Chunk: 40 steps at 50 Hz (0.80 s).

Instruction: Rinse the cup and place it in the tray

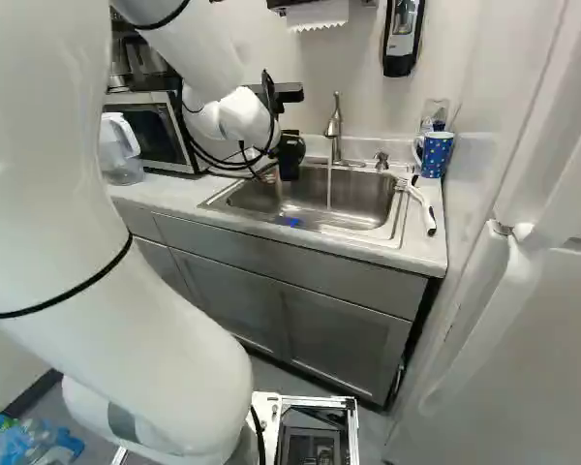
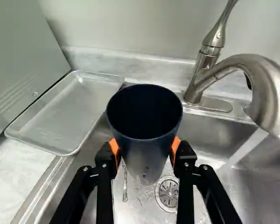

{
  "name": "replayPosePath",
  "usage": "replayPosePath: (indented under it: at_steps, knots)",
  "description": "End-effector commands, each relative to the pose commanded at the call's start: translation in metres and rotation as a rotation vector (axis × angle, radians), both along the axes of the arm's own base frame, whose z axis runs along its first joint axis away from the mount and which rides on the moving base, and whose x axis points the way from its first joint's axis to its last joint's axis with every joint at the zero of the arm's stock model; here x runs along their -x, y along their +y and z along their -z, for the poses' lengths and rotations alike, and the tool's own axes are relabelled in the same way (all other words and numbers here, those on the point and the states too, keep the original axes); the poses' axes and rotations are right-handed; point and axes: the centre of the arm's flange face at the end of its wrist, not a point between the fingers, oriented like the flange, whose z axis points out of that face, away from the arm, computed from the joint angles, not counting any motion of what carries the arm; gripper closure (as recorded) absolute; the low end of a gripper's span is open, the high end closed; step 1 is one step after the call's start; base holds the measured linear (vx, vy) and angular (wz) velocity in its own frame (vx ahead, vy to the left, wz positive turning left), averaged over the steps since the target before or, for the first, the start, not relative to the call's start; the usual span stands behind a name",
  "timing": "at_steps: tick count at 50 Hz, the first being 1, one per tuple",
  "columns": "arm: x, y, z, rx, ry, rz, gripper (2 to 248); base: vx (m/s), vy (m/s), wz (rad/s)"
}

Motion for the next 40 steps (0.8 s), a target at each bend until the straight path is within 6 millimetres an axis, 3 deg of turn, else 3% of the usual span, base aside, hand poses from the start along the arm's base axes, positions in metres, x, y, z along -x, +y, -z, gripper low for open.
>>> replayPosePath:
  at_steps: [40]
  knots:
    - [0.062, -0.025, 0.039, -0.018, 0.002, 0.090, 128, 0.000, 0.000, 0.000]
